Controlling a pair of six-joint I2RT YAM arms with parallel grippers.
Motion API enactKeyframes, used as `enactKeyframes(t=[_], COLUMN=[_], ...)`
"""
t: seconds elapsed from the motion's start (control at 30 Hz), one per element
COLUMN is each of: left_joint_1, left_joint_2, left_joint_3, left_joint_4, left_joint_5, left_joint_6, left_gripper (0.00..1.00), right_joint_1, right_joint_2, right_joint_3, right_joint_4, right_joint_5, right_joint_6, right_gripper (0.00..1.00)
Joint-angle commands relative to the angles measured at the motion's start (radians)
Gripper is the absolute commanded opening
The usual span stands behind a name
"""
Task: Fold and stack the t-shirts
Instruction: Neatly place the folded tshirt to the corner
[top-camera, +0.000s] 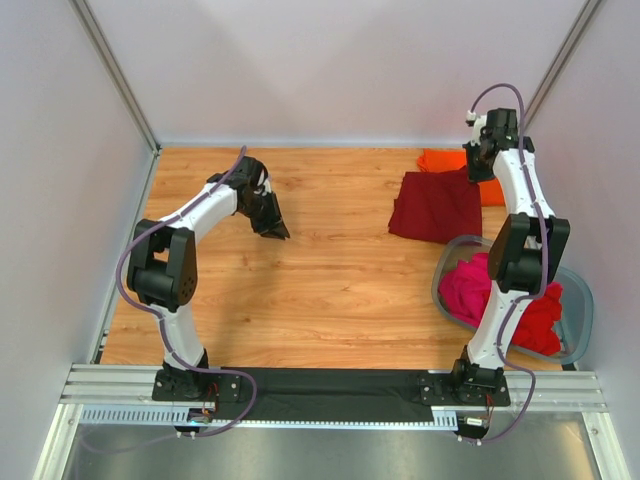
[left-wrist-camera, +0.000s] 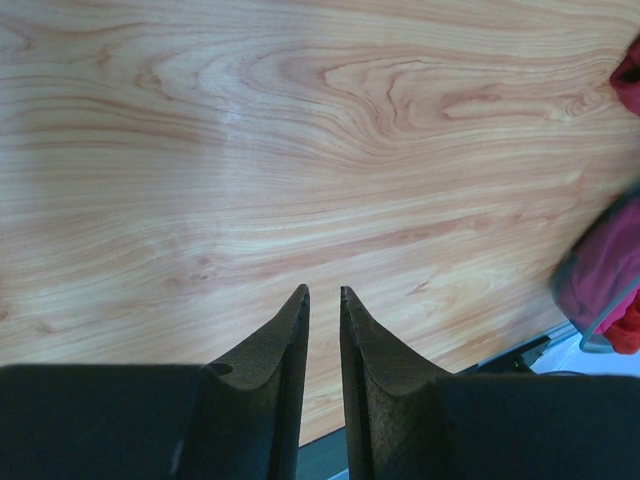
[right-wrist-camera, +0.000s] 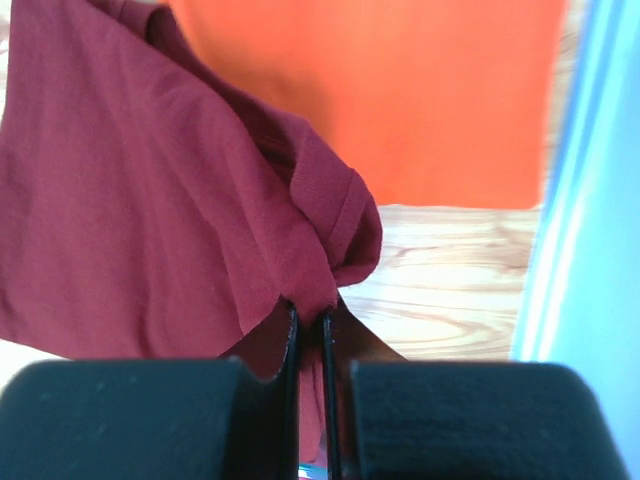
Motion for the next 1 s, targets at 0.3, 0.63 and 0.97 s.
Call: enactKeyframes(t=[0.3,0.63,0.97], left_joint_1=[-0.001,-0.014,-0.027], left_joint_2=[0.051,0.086,0.100], left_joint_3=[0.034,0.051,0.043], left_joint_4=[0.024,0.025,0.014], left_joint_5=[0.017,0.006,-0.026], left_joint_6=[-0.011,-0.034,-0.042], left_gripper=[0.25,0.25,0.25], right_joint_1=[-0.058,-0.076,-0.131], right_joint_2=[-0.021,0.038,0.199], right_joint_3=[0.193,0.276,0.392], right_joint_4=[0.078,0.187,0.272], right_joint_5=[0.062,-0.025,-0.110], right_joint_6=[-0.169,-0.206,-0.077], right_gripper=[0.00,0.00,0.00])
